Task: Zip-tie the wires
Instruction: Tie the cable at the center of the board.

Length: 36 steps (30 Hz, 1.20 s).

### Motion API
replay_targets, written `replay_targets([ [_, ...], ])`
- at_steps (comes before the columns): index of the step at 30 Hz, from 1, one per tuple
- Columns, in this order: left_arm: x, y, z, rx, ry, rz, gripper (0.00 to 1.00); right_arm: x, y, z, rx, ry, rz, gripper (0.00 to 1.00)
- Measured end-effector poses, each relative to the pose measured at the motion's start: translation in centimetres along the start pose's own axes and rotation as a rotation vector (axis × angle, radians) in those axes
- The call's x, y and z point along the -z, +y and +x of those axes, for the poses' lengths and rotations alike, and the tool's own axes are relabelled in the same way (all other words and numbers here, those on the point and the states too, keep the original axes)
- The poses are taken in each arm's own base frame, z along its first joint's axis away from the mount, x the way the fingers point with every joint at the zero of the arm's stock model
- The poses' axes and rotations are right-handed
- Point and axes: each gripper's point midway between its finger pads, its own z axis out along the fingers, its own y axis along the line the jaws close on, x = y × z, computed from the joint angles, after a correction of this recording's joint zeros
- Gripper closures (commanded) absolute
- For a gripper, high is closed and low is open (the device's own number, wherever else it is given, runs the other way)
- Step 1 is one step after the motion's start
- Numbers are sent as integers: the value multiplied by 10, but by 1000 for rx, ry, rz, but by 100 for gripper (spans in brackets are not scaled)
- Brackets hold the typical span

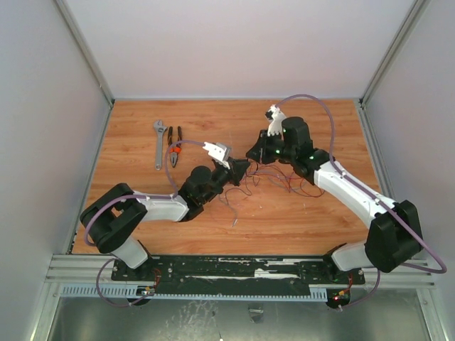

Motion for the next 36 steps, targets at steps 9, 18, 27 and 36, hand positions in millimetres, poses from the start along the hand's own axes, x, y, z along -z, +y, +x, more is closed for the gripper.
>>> replay_targets([
  [9, 0, 7, 14, 19, 10, -26, 100, 1, 14, -37, 26, -44, 1, 100],
  [18, 0, 11, 21, 18, 13, -38, 100, 10, 28, -74, 68, -104, 1, 100],
  [27, 0, 12, 23, 17, 16, -43, 100, 15, 33, -89, 94, -135, 6, 100],
  [36, 0, 15, 28, 12, 26, -57, 100, 16, 31, -92, 95, -141, 16, 100],
])
